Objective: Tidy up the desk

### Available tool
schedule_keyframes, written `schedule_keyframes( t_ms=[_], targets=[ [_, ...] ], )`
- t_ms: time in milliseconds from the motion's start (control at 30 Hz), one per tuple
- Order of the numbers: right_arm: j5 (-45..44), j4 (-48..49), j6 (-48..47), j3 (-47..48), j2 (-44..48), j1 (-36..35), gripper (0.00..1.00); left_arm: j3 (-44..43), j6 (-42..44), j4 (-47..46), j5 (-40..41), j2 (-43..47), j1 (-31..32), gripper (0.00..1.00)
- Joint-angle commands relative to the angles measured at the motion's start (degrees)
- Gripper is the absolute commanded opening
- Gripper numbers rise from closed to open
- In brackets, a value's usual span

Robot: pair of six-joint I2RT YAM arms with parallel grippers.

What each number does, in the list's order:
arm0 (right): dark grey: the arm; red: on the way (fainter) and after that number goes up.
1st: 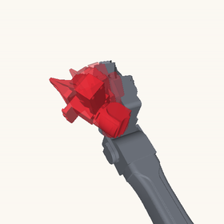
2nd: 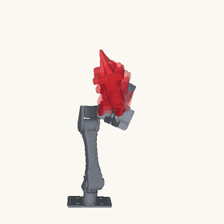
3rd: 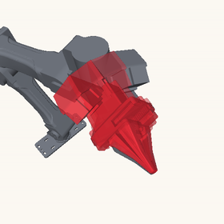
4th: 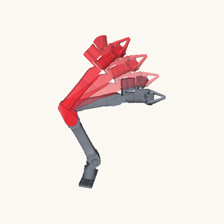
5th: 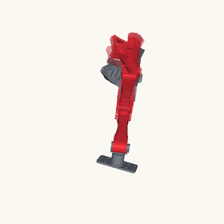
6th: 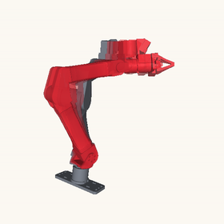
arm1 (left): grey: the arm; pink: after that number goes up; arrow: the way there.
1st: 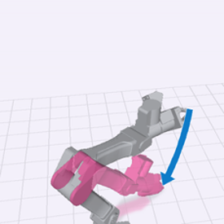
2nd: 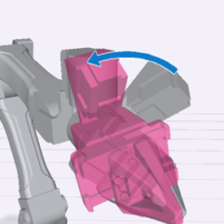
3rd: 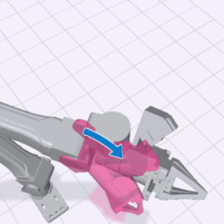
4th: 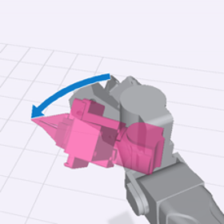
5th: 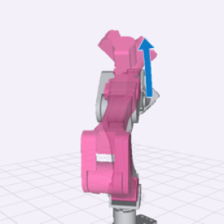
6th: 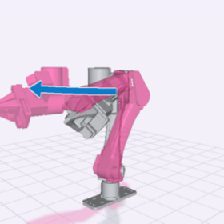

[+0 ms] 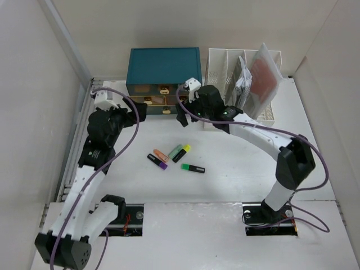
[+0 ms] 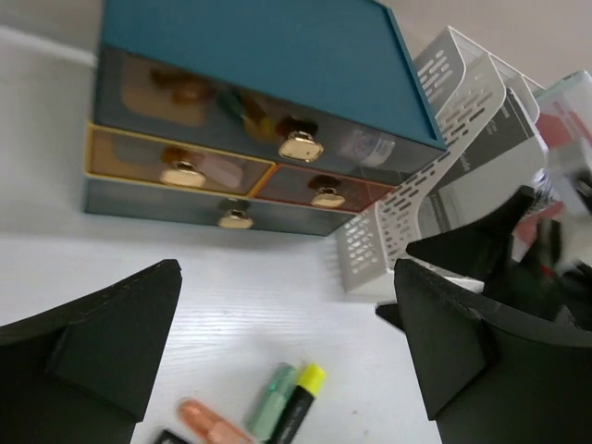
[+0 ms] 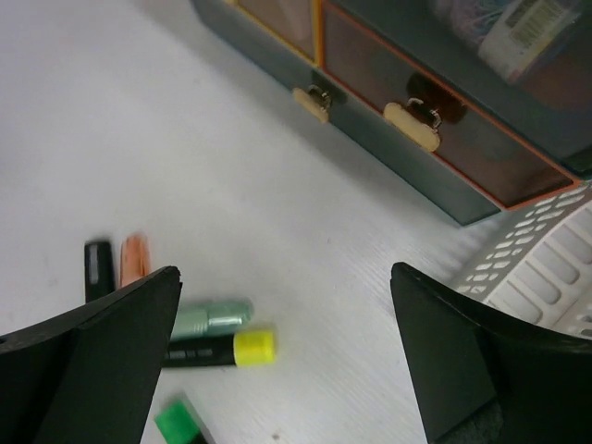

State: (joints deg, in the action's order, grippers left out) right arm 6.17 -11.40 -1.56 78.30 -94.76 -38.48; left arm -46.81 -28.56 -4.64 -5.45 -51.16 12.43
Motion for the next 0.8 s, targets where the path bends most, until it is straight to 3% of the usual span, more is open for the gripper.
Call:
schedule_keyframes(
  t_ms=[0,133,500,767],
  targets=[
    [-13.5,4.1,12.8,6.8,-3.6,-0.7,1.00,-3.6,11.8,13.2,5.8,6.9,0.3,1.00],
    [-19.5,4.1,20.6,11.8,-11.7,-0.7,0.98,3.4,14.7,10.5,15.0,15.8,0.3,1.00],
    [-25.6,0.3,27.5,23.4,-23.0,-0.7,0.82,4.2,15.2,9.8,15.7,20.4,0.3,1.00],
    [-30.7,0.3,27.5,25.1,-26.4,-0.7,0.75,4.2,15.2,9.8,15.7,20.9,0.3,1.00]
  ],
)
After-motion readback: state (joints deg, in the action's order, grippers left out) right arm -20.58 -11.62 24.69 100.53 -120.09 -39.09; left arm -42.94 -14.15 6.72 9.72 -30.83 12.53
